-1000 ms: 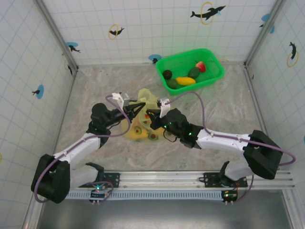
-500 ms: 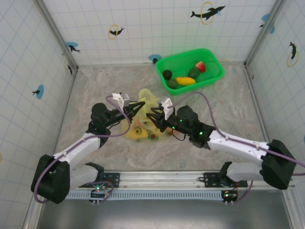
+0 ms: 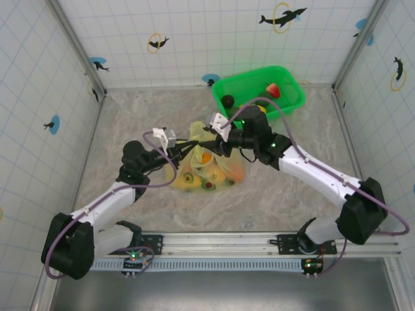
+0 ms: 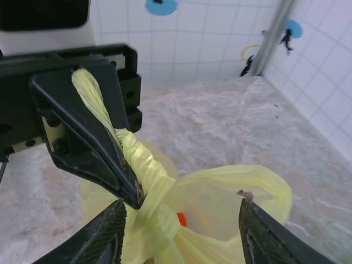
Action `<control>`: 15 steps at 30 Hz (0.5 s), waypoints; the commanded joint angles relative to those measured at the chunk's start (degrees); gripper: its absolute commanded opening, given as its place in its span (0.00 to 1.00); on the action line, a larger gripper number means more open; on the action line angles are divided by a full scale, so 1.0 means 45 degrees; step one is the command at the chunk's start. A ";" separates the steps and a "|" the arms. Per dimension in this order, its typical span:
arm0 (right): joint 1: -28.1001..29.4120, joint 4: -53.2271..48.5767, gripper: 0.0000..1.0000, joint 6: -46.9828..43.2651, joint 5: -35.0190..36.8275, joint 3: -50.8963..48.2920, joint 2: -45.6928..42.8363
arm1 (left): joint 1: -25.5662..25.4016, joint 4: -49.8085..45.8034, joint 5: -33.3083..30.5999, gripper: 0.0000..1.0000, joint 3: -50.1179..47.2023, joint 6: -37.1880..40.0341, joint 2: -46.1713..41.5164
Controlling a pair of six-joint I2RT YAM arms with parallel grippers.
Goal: Place the fake fruits into the plastic bag and tie a complex knot
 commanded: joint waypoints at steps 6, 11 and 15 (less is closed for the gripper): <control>-0.0061 -0.3007 0.60 -0.0644 -0.2035 0.2160 0.1575 | 0.0000 0.0412 0.0635 0.00 -0.0121 0.0516 -0.0266; -0.0075 -0.4204 0.51 -0.0865 -0.2308 0.3154 0.2155 | 0.0000 0.0393 0.0692 0.00 -0.0101 0.0595 -0.0273; -0.0074 -0.5348 0.17 -0.1226 -0.2263 0.3906 0.2525 | 0.0000 0.0300 0.0647 0.00 -0.0082 0.0694 -0.0299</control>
